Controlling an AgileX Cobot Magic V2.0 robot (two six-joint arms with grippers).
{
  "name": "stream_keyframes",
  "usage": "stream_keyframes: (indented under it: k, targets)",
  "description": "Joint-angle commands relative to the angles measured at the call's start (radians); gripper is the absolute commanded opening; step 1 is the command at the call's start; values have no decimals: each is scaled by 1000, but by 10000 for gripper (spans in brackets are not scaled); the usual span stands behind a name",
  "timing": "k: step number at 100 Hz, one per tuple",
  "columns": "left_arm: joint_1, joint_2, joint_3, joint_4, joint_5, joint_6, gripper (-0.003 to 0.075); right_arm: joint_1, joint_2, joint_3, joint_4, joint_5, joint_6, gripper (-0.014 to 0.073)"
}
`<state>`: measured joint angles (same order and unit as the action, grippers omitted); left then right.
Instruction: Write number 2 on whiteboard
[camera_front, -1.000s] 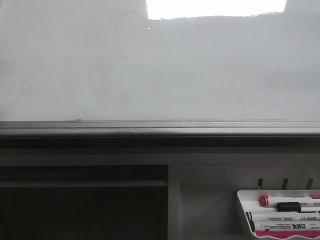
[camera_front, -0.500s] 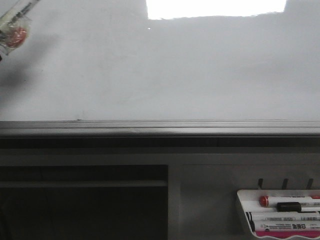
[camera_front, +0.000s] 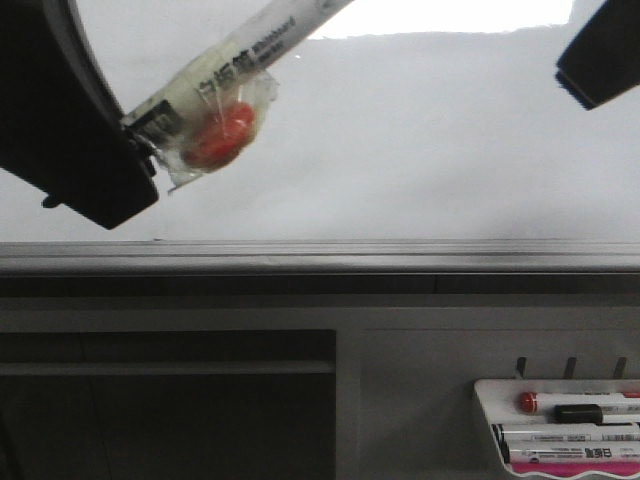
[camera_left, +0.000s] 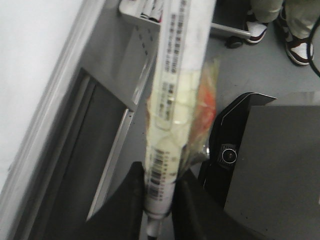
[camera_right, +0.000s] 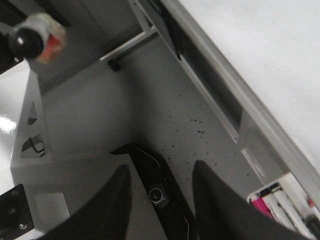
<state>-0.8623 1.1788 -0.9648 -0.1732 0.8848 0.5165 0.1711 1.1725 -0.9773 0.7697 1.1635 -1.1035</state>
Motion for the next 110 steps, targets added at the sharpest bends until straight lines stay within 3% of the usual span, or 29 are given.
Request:
stream_keyframes:
  k: [1,18,39,110]
  targets:
    - [-41,-17,-33,-21,-45,2,-20,86,19,-75,17,11,-25,257]
    - [-50,-17,-33,-28,-46,2,-20,289,59,-131,-83,-66,-25,257]
    - [-50,-17,-33,-28,-46,4,-20,427,94,-180,-113,-146,-25,257]
    - [-50,-17,-33,-28,-73,5,-20,477,118,-192,-63,-177,-25,257]
